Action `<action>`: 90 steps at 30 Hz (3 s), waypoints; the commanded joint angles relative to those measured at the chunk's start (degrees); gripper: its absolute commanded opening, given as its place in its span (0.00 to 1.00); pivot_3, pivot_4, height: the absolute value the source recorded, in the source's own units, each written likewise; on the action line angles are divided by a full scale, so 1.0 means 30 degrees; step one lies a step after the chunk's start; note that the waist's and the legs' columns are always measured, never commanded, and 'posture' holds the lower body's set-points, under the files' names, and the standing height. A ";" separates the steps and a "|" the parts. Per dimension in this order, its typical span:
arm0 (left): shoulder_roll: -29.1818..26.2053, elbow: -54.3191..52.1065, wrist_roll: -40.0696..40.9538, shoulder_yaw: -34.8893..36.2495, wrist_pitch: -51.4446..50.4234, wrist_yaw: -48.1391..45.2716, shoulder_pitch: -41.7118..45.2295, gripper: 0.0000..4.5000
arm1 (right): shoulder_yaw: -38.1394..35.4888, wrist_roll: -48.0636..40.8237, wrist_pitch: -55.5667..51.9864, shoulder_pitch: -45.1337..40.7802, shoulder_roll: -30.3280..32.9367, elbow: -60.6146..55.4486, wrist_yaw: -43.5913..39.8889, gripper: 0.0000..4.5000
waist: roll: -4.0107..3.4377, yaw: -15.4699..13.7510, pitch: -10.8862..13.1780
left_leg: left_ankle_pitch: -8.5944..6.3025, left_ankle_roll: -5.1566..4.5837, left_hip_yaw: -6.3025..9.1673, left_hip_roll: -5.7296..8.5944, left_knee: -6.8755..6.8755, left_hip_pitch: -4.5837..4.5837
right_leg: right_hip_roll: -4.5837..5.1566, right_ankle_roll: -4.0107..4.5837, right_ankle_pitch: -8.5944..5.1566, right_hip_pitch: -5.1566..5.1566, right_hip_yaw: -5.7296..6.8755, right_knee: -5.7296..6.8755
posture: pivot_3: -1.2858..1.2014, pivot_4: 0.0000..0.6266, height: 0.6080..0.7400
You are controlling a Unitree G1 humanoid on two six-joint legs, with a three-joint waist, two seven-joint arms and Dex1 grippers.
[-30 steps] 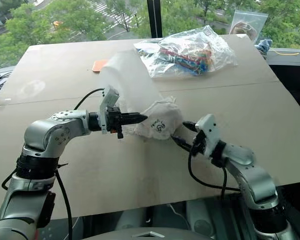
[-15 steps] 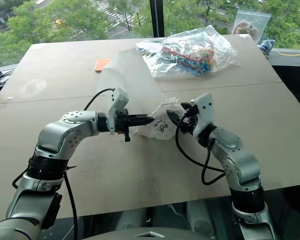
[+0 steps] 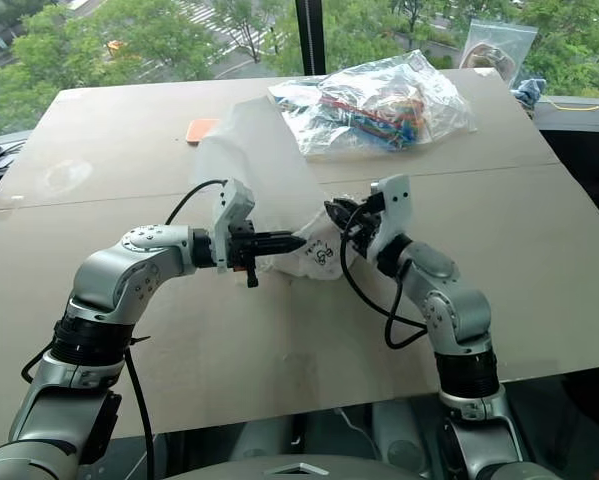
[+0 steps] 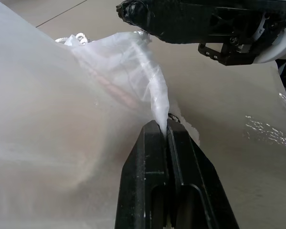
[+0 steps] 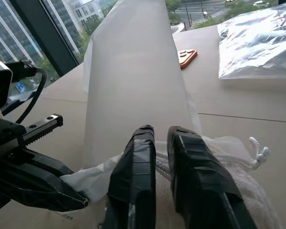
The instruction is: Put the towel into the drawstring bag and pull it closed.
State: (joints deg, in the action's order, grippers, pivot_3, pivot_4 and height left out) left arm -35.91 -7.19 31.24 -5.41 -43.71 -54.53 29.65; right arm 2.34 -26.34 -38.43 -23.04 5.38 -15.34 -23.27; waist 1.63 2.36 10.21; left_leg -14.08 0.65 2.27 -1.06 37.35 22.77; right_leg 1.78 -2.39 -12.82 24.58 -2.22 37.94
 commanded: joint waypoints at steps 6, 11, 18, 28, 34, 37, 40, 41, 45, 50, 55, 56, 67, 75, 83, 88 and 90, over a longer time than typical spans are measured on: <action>0.0581 0.0804 0.0782 0.1589 -0.0038 0.0283 0.1325 0.00 | -0.1106 -0.1247 0.0101 -0.0805 0.0361 -0.1128 0.0021 0.01 | 0.0000 -0.0018 0.0000 | 0.0000 0.0000 0.0005 0.0000 0.0002 0.0001 | 0.0001 0.0000 0.0001 0.0000 0.0007 0.0002 | 0.52 0.24 1.00; 0.0703 0.2642 0.1973 0.2488 -0.1584 -0.0213 0.3691 0.00 | -0.2943 -0.3661 -0.1014 -0.2865 0.0257 -0.1912 0.0843 0.01 | -0.0002 0.0027 0.0001 | 0.0001 0.0000 0.0008 0.0001 0.0005 0.0003 | -0.0002 -0.0001 0.0002 0.0000 0.0009 0.0008 | 0.52 0.24 1.00; 0.0711 0.3884 0.2491 0.2681 -0.2638 -0.0501 0.5384 0.00 | -0.2847 -0.3490 -0.1153 -0.4174 0.1823 -0.1484 0.0795 0.01 | -0.0002 0.0014 0.0001 | 0.0000 0.0000 0.0012 0.0005 -0.0007 0.0011 | 0.0006 0.0001 0.0002 0.0001 0.0021 0.0001 | 0.52 0.24 1.00; 0.1150 0.2002 0.1306 0.1905 -0.1731 0.0627 0.3110 0.00 | -0.1453 -0.1767 -0.0092 0.0884 0.6373 -0.3244 -0.2085 0.51 | -0.0001 -0.0006 0.0000 | 0.0000 -0.0001 -0.0010 0.0015 -0.0012 0.0029 | 0.0031 -0.0001 0.0001 0.0015 0.0017 0.0003 | 0.52 0.24 1.00; 0.1264 0.1666 0.1167 0.1620 -0.1639 0.0698 0.2547 0.00 | 0.0627 -0.1263 -0.0676 0.2091 0.6258 -0.2181 -0.2768 0.98 | 0.0001 0.0029 -0.0002 | 0.0000 -0.0002 -0.0015 0.0007 -0.0008 0.0005 | 0.0013 -0.0004 0.0000 0.0004 0.0005 0.0008 | 0.52 0.24 1.00; 0.1326 0.1804 0.1046 0.1537 -0.1551 0.0725 0.2524 0.00 | 0.1615 -0.0559 -0.0520 0.1219 0.4923 0.0350 -0.2439 0.98 | 0.0003 0.0028 -0.0003 | 0.0000 -0.0001 -0.0014 -0.0001 0.0000 -0.0003 | -0.0001 -0.0002 0.0000 0.0003 0.0003 0.0012 | 0.52 0.24 1.00; 0.1330 0.1749 0.0947 0.1577 -0.1618 0.0710 0.2491 0.00 | 0.2346 0.0449 0.0036 0.0197 0.4123 0.2927 -0.2539 0.98 | 0.0002 0.0009 -0.0003 | 0.0001 0.0000 -0.0026 0.0000 0.0013 0.0001 | 0.0000 -0.0002 0.0001 0.0003 -0.0007 0.0010 | 0.52 0.24 1.00; 0.1327 0.1700 0.0950 0.1619 -0.1676 0.0711 0.2472 0.00 | 0.2533 0.0618 0.0045 -0.0025 0.4019 0.3443 -0.2728 0.98 | 0.0002 0.0002 -0.0003 | 0.0001 0.0000 -0.0027 0.0002 0.0017 0.0007 | 0.0003 -0.0003 0.0001 0.0003 -0.0007 0.0009 | 0.52 0.24 1.00; 0.1182 0.1406 0.0977 0.1745 -0.1854 0.0814 0.2276 0.00 | 0.4607 0.3242 0.1464 -0.1568 0.3282 0.7677 -0.2839 0.98 | 0.0028 0.0089 -0.0024 | 0.0001 0.0000 -0.0032 0.0002 0.0020 -0.0005 | 0.0004 -0.0004 0.0003 -0.0002 -0.0012 0.0005 | 0.52 0.24 1.00; 0.1245 0.0975 0.1004 0.1864 -0.2066 0.1219 0.2076 0.00 | 0.5298 0.5522 0.5728 -0.2259 0.2376 1.0349 -0.3016 0.62 | 0.0042 0.0372 -0.0037 | 0.0000 -0.0001 -0.0040 -0.0049 0.0011 -0.0215 | -0.0051 -0.0008 0.0000 -0.0170 -0.0027 0.0012 | 0.52 0.24 1.00; 0.1150 0.0886 0.1350 0.2201 -0.2614 0.1516 0.2315 0.00 | 0.4247 0.3958 0.7532 -0.1616 0.1454 0.7411 -0.4462 0.14 | 0.0033 0.0473 -0.0033 | -0.0001 -0.0002 -0.0029 -0.0060 -0.0008 -0.0350 | -0.0072 -0.0080 -0.0044 -0.0307 -0.0033 0.0013 | 0.52 0.24 1.00; 0.1121 0.0821 0.1438 0.2213 -0.2765 0.1508 0.2371 0.00 | 0.4093 0.3592 0.7762 -0.1529 0.1299 0.6714 -0.4770 0.04 | 0.0030 0.0481 -0.0030 | 0.0000 -0.0002 -0.0029 -0.0060 -0.0008 -0.0343 | -0.0072 -0.0081 -0.0044 -0.0301 -0.0034 0.0015 | 0.52 0.24 1.00; 0.1234 0.1067 0.4689 0.3518 -0.6956 0.1660 0.5471 0.00 | 0.2603 0.2838 0.9272 -0.3309 0.0129 0.6948 -0.5391 0.01 | 0.0024 0.0268 -0.0014 | -0.0002 0.0002 -0.0013 -0.0032 -0.0014 -0.0235 | -0.0026 -0.0004 -0.0003 -0.0234 -0.0001 -0.0029 | 0.52 0.24 1.00; 0.3496 0.3535 0.7865 0.7279 -1.2012 0.5184 0.6786 0.00 | -0.1276 -0.1772 0.5453 -0.2604 0.2246 0.2868 -0.5615 0.01 | 0.0014 0.0027 0.0005 | -0.0002 0.0001 0.0005 -0.0019 -0.0023 -0.0211 | -0.0001 -0.0002 -0.0002 -0.0220 0.0023 -0.0030 | 0.52 0.24 1.00; 0.6285 0.2993 1.3039 0.8725 -1.6264 0.8288 0.5747 0.00 | -0.0224 -0.1948 0.2980 -0.1227 0.3748 0.0912 -0.5083 0.01 | 0.0015 0.0179 0.0003 | -0.0002 0.0002 0.0064 0.0018 -0.0012 -0.0118 | 0.0041 -0.0005 -0.0003 -0.0162 0.0087 -0.0032 | 0.52 0.24 1.00; 0.6507 0.4379 1.6451 0.7133 -1.6264 0.9921 0.5763 0.00 | -0.0010 -0.1713 0.5316 -0.4851 -0.1476 0.7854 -0.4903 0.01 | -0.0017 0.0518 0.0023 | 0.0002 0.0005 0.0047 -0.0028 -0.0022 -0.0195 | -0.0037 0.0003 0.0001 -0.0155 0.0025 0.0022 | 0.52 0.24 1.00; 0.6243 0.4594 1.7629 0.6753 -1.6264 1.0404 0.5693 0.00 | -0.0633 -0.1855 0.6000 -0.5961 -0.2648 0.9864 -0.4956 0.01 | -0.0023 0.0464 0.0028 | 0.0004 0.0007 0.0051 -0.0024 -0.0022 -0.0194 | -0.0036 0.0003 0.0003 -0.0157 0.0029 0.0024 | 0.52 0.24 1.00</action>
State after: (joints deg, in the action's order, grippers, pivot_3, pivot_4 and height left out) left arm -17.13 6.24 79.25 16.63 -91.87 -24.03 46.42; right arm 1.89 -30.93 -23.56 -37.97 -0.76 12.05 -37.81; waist 1.56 3.75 10.29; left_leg -14.07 0.68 2.42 -1.13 37.30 22.19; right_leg 1.69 -2.38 -12.80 24.07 -2.12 38.00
